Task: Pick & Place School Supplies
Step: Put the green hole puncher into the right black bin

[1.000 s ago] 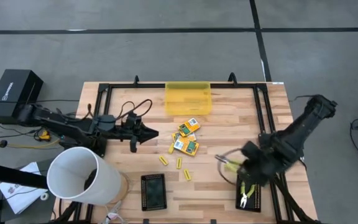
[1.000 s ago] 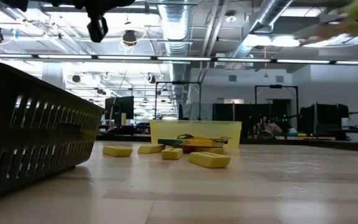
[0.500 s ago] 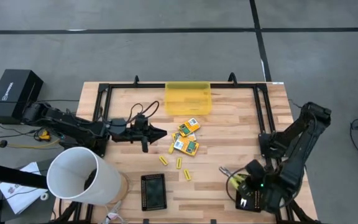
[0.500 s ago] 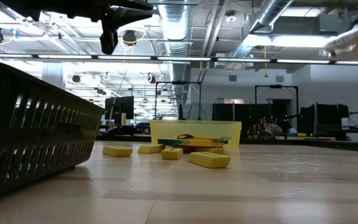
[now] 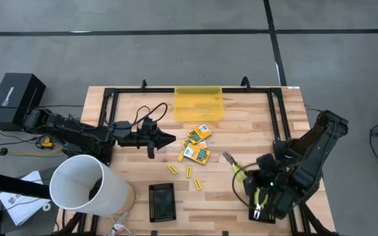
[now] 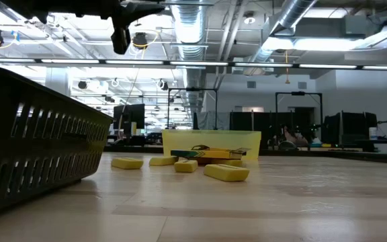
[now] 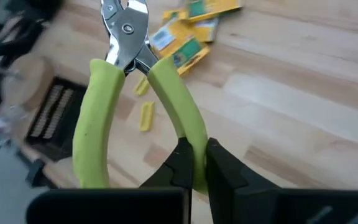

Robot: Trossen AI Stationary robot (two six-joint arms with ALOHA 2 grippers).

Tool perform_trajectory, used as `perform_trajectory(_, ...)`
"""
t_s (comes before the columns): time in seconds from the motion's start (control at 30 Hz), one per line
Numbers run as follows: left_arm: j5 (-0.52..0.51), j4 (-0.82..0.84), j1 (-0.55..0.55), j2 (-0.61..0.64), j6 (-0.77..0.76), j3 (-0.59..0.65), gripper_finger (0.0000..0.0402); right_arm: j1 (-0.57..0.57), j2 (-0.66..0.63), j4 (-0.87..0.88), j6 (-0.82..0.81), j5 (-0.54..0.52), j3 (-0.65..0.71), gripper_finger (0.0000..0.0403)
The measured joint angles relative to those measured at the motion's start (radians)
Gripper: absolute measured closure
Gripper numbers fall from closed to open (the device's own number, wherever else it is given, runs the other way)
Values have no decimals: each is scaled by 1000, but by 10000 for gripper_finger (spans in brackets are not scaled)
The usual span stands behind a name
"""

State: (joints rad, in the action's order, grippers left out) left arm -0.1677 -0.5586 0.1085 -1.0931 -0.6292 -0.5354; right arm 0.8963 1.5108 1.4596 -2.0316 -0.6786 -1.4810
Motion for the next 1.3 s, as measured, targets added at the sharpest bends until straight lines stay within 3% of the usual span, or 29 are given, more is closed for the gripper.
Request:
perform_trajectory(0.3, 9, -32, 0, 0, 0, 0, 353, -16, 1, 4, 56, -3, -4, 392)
perform_trajectory(0.43, 9, -35, 0, 0, 0, 0, 353, 2, -19, -20, 188, 3, -4, 392)
perform_trajectory(0.53, 9, -43, 0, 0, -5, 0, 353, 7, -59, -57, 402, 9, -4, 392)
perform_trajectory(0.9, 6, -78, 0, 0, -27, 0, 353, -40, -218, -2, 1223, 375, 3, 392)
perform_trajectory(1.17, 3, -111, 0, 0, -34, 0, 353, -41, -336, -87, 1579, 664, 191, 392)
perform_trajectory(1.3, 3, -132, 0, 0, -32, 0, 353, -43, -354, -144, 1735, 748, 296, 392)
